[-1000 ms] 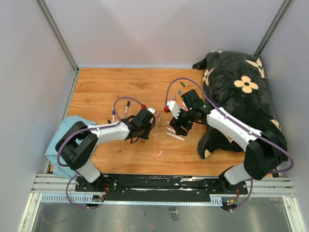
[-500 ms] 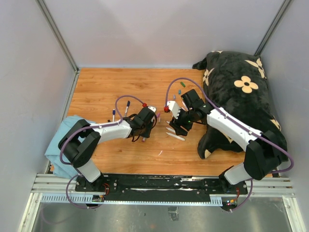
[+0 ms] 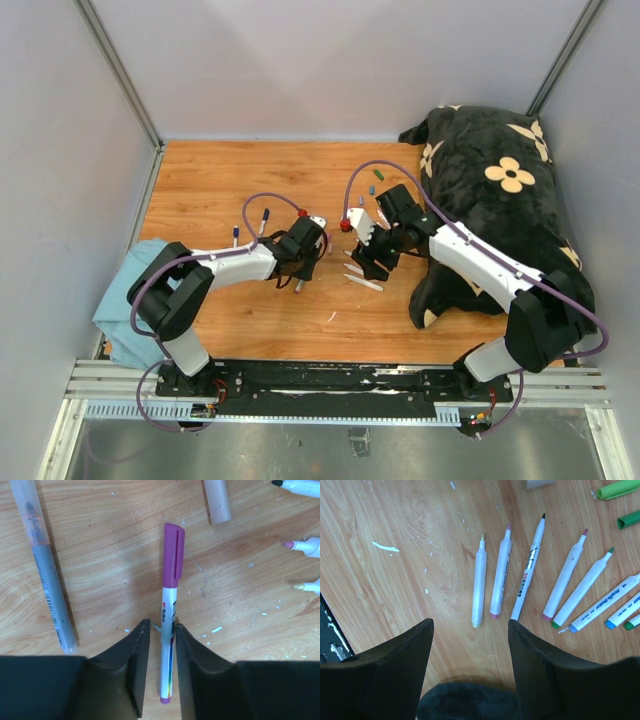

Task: Open the pen caps
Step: Pick up the pen from the center of the board.

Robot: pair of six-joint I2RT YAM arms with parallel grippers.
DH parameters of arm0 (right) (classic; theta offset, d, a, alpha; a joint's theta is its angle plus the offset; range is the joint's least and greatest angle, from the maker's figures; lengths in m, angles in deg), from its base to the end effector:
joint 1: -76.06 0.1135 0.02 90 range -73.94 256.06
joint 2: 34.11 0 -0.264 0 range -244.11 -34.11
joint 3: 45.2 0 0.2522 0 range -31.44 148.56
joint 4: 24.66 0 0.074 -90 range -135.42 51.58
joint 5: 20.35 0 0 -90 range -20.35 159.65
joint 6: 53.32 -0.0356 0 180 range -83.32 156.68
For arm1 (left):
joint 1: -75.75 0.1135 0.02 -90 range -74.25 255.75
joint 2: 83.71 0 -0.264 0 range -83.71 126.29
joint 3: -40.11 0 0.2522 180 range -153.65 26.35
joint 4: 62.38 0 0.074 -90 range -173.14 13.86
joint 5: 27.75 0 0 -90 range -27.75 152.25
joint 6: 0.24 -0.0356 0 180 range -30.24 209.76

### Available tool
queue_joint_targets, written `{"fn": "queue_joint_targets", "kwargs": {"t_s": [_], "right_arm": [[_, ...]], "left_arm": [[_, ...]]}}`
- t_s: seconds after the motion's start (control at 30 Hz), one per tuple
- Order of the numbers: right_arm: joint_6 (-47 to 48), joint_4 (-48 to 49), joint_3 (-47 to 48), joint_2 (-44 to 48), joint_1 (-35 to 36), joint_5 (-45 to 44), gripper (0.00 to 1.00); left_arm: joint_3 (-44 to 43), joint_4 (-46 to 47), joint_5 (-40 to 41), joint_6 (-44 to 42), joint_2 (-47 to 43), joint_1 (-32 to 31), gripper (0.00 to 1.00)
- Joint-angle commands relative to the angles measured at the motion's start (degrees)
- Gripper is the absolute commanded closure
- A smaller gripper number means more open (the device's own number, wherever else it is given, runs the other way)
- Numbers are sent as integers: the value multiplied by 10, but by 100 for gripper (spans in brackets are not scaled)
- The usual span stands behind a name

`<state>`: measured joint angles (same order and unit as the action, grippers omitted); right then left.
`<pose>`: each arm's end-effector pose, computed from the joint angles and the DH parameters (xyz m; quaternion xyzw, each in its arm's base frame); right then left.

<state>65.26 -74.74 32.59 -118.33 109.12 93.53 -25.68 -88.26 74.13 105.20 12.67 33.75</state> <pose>0.2459 0.1773 0.2591 -0.5312 0.7740 0.2090 0.2739 0.2476 -0.2131 0.1568 0.1897 0.9337 -0.0510 0.2992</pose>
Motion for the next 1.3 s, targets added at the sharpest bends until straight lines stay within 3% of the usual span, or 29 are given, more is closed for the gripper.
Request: {"fn": "queue_joint_targets", "kwargs": {"t_s": [0.0,0.33,0.6,0.8,0.93,1.07,1.27], "right_arm": [[8,-10,-8,13,-14,10,37],[4,-10,-10,20,-23,58,38],[-12,0,-3,48,-51,153,38],[-33,16,56,84,-67,211,38],[-81,89,47,116,-67,271,36],[-152,224,-42,123,-67,365,35],[-205,332,-130,149,-69,402,33]], "left_arm": [[-5,-14,-10,-12,24,4,74],[19,-11,-14,-7,-17,5,99],[84,54,-44,17,-135,5,100],[160,150,-82,51,-253,6,100],[214,246,-124,82,-337,6,100],[252,325,-154,114,-388,6,100],[304,432,-171,172,-436,6,100]]}}
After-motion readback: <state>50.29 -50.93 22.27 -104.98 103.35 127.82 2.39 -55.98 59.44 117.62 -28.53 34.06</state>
